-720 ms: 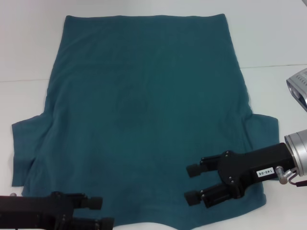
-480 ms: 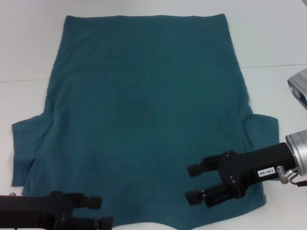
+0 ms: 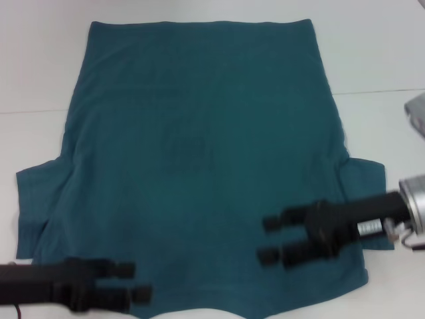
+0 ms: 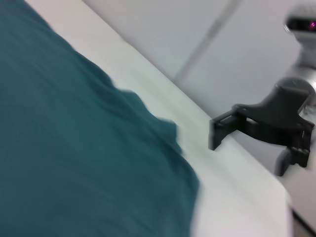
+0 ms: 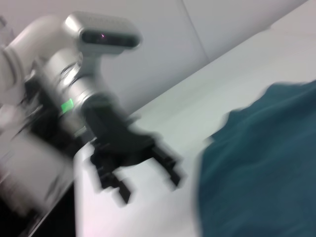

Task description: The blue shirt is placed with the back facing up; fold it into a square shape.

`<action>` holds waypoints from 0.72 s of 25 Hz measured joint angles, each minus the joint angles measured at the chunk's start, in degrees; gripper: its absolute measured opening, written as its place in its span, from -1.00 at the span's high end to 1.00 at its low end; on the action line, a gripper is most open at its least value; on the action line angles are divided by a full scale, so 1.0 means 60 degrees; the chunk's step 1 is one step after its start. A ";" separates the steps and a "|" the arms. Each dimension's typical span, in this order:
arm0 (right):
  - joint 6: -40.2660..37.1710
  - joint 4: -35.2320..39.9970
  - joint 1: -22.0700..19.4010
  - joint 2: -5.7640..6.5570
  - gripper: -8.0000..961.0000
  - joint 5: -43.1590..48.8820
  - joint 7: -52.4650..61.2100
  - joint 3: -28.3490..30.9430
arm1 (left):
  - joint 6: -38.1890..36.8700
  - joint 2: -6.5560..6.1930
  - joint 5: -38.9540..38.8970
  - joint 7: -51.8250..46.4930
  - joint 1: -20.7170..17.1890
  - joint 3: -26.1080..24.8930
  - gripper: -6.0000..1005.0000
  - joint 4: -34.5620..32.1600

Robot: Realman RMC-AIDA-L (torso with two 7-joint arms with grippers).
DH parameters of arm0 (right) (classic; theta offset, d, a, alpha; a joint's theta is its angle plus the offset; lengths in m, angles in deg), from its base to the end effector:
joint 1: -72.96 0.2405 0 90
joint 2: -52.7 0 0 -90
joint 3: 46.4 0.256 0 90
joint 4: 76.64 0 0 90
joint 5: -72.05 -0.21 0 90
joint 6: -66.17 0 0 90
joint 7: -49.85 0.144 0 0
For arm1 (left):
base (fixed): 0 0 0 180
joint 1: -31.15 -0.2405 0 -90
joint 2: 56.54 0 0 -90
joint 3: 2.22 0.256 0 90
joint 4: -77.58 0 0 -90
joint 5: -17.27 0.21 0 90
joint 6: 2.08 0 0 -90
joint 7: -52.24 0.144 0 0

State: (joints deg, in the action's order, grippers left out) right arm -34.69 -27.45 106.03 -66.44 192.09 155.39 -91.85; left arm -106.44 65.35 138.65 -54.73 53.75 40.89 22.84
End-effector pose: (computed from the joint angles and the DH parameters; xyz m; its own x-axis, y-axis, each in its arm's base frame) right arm 0.2222 0.3255 0.0118 0.7512 -0.5701 -0.3328 -0.5641 -0.8162 0.1249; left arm -0.2623 0.2777 0.0139 0.6507 0.6756 0.3467 0.6774 -0.7227 0.1371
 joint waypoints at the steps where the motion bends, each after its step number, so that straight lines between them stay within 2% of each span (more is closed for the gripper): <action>1: 0.0000 0.0000 0.0000 0.0000 -0.93 0.0000 0.0000 0.0000 | 0.0194 -0.0002 -0.0007 -0.0376 0.0039 -0.0300 -0.68 0.0012; 4: 0.1088 -0.0108 0.0252 0.0071 -0.93 -0.0014 0.1699 0.0788 | 0.0886 -0.0153 -0.0006 -0.1546 0.0201 -0.1184 -0.68 0.0229; 6: 0.1714 -0.0555 0.0604 0.0414 -0.93 -0.0011 0.3073 0.0927 | 0.1359 -0.0352 -0.0008 -0.2338 0.0325 -0.1676 -0.68 0.0577; 8: 0.2184 -0.1298 0.1037 0.0920 -0.93 0.0002 0.4193 0.0931 | 0.1812 -0.0535 -0.0011 -0.3114 0.0433 -0.2115 -0.68 0.0956; 9: 0.2471 -0.1811 0.1325 0.1258 -0.93 0.0012 0.4704 0.0927 | 0.2046 -0.0623 -0.0018 -0.3508 0.0488 -0.2367 -0.68 0.1172; 12: 0.2922 -0.2721 0.2005 0.1961 -0.93 0.0054 0.5537 0.0923 | 0.2636 -0.0784 -0.0019 -0.4509 0.0552 -0.2928 -0.68 0.1537; 18: 0.3072 -0.2284 0.2135 0.2052 -0.93 0.0073 0.6174 0.0912 | 0.3511 -0.0884 0.0048 -0.5266 0.0398 -0.3723 -0.68 0.1602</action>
State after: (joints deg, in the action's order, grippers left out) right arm -16.25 -41.15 118.84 -54.13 192.53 192.43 -86.38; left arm -85.37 60.05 138.94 -86.33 56.14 18.55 32.45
